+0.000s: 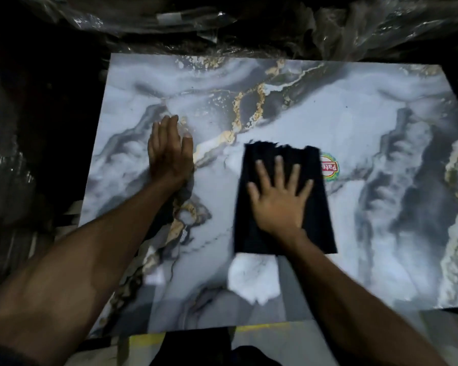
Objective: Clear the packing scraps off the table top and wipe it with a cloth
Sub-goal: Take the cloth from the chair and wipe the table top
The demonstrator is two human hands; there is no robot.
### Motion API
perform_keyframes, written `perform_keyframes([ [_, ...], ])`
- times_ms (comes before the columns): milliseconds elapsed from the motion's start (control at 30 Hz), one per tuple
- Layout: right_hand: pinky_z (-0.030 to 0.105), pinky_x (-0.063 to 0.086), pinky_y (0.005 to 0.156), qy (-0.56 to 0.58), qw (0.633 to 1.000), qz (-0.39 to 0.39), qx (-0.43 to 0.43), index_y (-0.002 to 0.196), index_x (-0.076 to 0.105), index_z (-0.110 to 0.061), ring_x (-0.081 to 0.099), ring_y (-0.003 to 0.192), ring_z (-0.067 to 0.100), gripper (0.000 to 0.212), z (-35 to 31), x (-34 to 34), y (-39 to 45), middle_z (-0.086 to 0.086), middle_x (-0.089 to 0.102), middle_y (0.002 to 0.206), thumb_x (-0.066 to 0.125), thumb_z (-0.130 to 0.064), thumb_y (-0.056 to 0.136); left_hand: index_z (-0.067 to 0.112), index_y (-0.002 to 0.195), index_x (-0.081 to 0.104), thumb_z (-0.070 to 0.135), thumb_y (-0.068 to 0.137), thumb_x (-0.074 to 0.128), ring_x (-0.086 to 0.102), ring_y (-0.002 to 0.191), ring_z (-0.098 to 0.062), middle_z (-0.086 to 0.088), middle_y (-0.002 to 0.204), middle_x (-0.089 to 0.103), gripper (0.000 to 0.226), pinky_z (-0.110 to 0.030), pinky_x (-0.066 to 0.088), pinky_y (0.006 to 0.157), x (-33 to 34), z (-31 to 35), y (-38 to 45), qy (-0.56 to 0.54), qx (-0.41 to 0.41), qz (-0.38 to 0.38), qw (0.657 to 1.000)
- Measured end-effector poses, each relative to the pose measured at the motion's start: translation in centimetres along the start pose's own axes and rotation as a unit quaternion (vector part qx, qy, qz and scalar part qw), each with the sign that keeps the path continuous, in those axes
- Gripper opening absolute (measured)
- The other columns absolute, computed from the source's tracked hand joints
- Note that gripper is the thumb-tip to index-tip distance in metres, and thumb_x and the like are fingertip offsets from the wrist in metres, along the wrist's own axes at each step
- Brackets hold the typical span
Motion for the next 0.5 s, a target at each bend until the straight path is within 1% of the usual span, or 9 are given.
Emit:
perform_keyframes([
  [67, 0.07, 0.005, 0.112, 0.002, 0.998, 0.018, -0.066, 0.151, 0.023, -0.043, 0.011, 0.148, 0.043, 0.062, -4.1, 1.0, -4.9, 0.002, 0.015, 0.164, 0.024, -0.061, 0.092, 0.014, 0.147, 0.035, 0.033, 0.094, 0.037, 0.02, 0.148, -0.027, -0.008, 0.155, 0.033, 0.057, -0.039, 0.013, 0.119, -0.7, -0.9, -2.4, 0.014, -0.001, -0.021, 1.0],
  [100, 0.07, 0.007, 0.113, 0.007, 0.995, 0.023, -0.094, 0.15, 0.027, -0.043, 0.013, 0.148, 0.043, 0.06, -5.2, 1.5, -7.7, 0.002, 0.017, 0.164, 0.028, -0.061, 0.092, 0.014, 0.149, 0.032, 0.034, 0.095, 0.036, 0.017, 0.149, -0.027, -0.008, 0.157, 0.03, 0.057, -0.04, 0.011, 0.119, -1.2, -1.6, -3.8, 0.031, 0.002, -0.032, 0.999],
  [167, 0.068, 0.009, 0.114, 0.003, 0.991, 0.023, -0.134, 0.15, 0.027, -0.044, 0.012, 0.149, 0.041, 0.059, -4.8, 2.6, -12.6, 0.0, 0.016, 0.164, 0.031, -0.062, 0.094, 0.013, 0.149, 0.031, 0.039, 0.095, 0.031, 0.018, 0.148, -0.031, -0.012, 0.157, 0.029, 0.06, -0.045, 0.013, 0.118, -2.5, -3.4, -6.2, 0.087, 0.021, -0.041, 0.995],
  [200, 0.067, 0.01, 0.114, 0.0, 0.991, 0.02, -0.135, 0.15, 0.028, -0.044, 0.014, 0.149, 0.041, 0.06, -3.2, 3.0, -14.7, 0.0, 0.016, 0.164, 0.032, -0.062, 0.094, 0.011, 0.147, 0.034, 0.04, 0.094, 0.029, 0.021, 0.146, -0.035, -0.015, 0.156, 0.031, 0.061, -0.048, 0.016, 0.117, -3.4, -4.4, -7.5, 0.116, 0.03, -0.043, 0.992],
  [267, 0.067, 0.015, 0.113, -0.002, 0.995, 0.018, -0.093, 0.149, 0.034, -0.042, 0.022, 0.147, 0.041, 0.063, 1.6, 3.4, -17.1, 0.0, 0.023, 0.162, 0.035, -0.063, 0.09, 0.01, 0.145, 0.035, 0.041, 0.092, 0.029, 0.023, 0.145, -0.038, -0.019, 0.155, 0.031, 0.061, -0.053, 0.018, 0.115, -5.2, -6.7, -9.7, 0.165, 0.026, -0.041, 0.985],
  [333, 0.068, 0.017, 0.112, -0.005, 1.0, 0.015, -0.006, 0.149, 0.034, -0.041, 0.023, 0.146, 0.042, 0.067, 7.5, 3.1, -17.1, 0.0, 0.024, 0.161, 0.03, -0.066, 0.087, 0.014, 0.146, 0.032, 0.04, 0.093, 0.03, 0.018, 0.146, -0.037, -0.017, 0.158, 0.025, 0.059, -0.054, 0.013, 0.117, -7.0, -9.2, -11.5, 0.192, -0.012, -0.049, 0.98],
  [400, 0.069, 0.011, 0.113, 0.012, 0.997, -0.004, 0.081, 0.151, 0.025, -0.044, 0.013, 0.149, 0.041, 0.071, 12.4, 2.5, -15.4, -0.002, 0.014, 0.164, 0.02, -0.071, 0.085, 0.018, 0.148, 0.027, 0.041, 0.097, 0.032, 0.01, 0.148, -0.035, -0.014, 0.161, 0.017, 0.056, -0.055, 0.009, 0.118, -8.9, -11.5, -13.1, 0.206, -0.055, -0.045, 0.976],
  [433, 0.069, 0.007, 0.113, 0.022, 0.994, -0.017, 0.107, 0.152, 0.019, -0.045, 0.006, 0.15, 0.04, 0.071, 13.7, 2.4, -14.2, -0.004, 0.006, 0.165, 0.016, -0.072, 0.086, 0.02, 0.149, 0.025, 0.042, 0.097, 0.031, 0.008, 0.149, -0.035, -0.013, 0.162, 0.014, 0.056, -0.055, 0.009, 0.118, -9.6, -12.4, -13.7, 0.204, -0.071, -0.046, 0.975],
  [500, 0.07, 0.0, 0.113, 0.041, 0.99, -0.023, 0.132, 0.153, 0.009, -0.046, -0.005, 0.15, 0.039, 0.068, 13.7, 1.6, -11.6, -0.005, -0.004, 0.165, 0.014, -0.072, 0.09, 0.021, 0.151, 0.021, 0.047, 0.097, 0.026, 0.006, 0.149, -0.035, -0.013, 0.162, 0.01, 0.06, -0.055, 0.01, 0.119, -10.1, -13.6, -14.7, 0.202, -0.089, -0.052, 0.974],
])
Point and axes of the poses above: each hand's wrist, its own y-axis towards the middle knuckle, its own x-axis out of the palm, z = x × y, the point moved 9 cm from there along y, towards the middle knuckle
